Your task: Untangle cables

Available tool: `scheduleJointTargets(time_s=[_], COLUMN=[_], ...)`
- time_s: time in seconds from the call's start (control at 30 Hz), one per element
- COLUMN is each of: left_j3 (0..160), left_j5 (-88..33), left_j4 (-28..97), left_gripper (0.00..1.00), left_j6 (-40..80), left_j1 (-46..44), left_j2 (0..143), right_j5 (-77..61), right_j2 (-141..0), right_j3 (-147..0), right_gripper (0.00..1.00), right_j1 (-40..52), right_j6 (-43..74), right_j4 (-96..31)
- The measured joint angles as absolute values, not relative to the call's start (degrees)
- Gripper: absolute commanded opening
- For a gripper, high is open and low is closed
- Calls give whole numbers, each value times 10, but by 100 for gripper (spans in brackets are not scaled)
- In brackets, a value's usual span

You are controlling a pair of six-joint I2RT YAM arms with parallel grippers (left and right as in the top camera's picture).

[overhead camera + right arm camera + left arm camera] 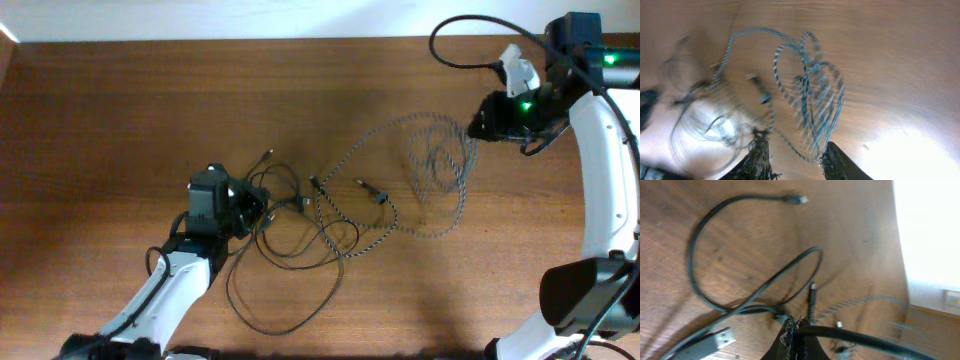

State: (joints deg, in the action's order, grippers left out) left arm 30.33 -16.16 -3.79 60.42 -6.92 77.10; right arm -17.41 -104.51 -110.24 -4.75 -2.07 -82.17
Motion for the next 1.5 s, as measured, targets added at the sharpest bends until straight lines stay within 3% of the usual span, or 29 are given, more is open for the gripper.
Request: scheduleJointTargets(time_s=[0.07, 0.13, 0.2, 0.33, 0.4, 0.43, 0.47, 0.53, 0.7, 0.73, 0.87, 1.0, 1.13, 1.17, 1.23, 1.27, 1.37, 1.43, 1.5], left_j3=[303, 308, 324, 321, 316, 316, 316, 316, 316, 316, 316, 320, 328, 330, 328, 327, 327, 327, 326], left_j5=[-172, -174, -118, 31, 117, 168, 246, 281, 210, 202, 186, 177, 169, 169, 162, 152, 143, 123, 107], left_j4=[-41, -116, -101, -138, -209, -205, -200, -200, -258, -258, -259, -193, -10, 31, 142, 201, 290, 330, 374], left_gripper=[0, 0, 0, 0, 0, 0, 0, 0, 0, 0, 0, 0, 19, 30, 64, 99, 99, 99, 99], left_j6=[576, 500, 462, 450, 448, 448, 448, 450, 530, 540, 554, 556, 560, 561, 566, 565, 566, 566, 566], left_j1=[-52, -39, -38, -37, -37, -37, -37, -37, -37, -37, -37, -37, -37, -37, -37, -37, -37, -37, -37], left_j2=[668, 464, 298, 232, 233, 231, 231, 231, 232, 232, 232, 232, 230, 230, 231, 231, 231, 231, 231], right_j5=[-81, -91, -167, -232, -320, -407, -459, -498, -433, -422, -364, -287, -257, -235, -141, -60, 178, 310, 218], right_j2=[-1045, -1045, -1045, -1052, -1053, -1053, -1053, -1053, -1055, -1055, -1075, -1080, -1069, -1068, -1060, -1054, -1035, -1019, -1015], right_j3=[-1102, -1102, -1102, -1052, -1021, -1014, -1009, -1001, -942, -929, -905, -911, -1047, -1103, -1231, -1311, -1380, -1380, -1381], right_gripper=[99, 99, 99, 99, 99, 99, 92, 74, 65, 57, 4, 4, 4, 4, 4, 4, 4, 4, 4], right_j1=[-48, -48, -48, 48, 105, 145, 167, 210, 368, 382, 388, 353, 307, 305, 302, 291, 182, -24, -223], right_j6=[63, 87, 91, 83, -54, -199, -287, -375, -416, -416, -415, -367, -316, -315, -315, -315, -224, -71, 73], right_j4=[-820, -807, -806, -796, -797, -796, -796, -741, -537, -509, -491, -496, -573, -588, -616, -619, -610, -614, -653])
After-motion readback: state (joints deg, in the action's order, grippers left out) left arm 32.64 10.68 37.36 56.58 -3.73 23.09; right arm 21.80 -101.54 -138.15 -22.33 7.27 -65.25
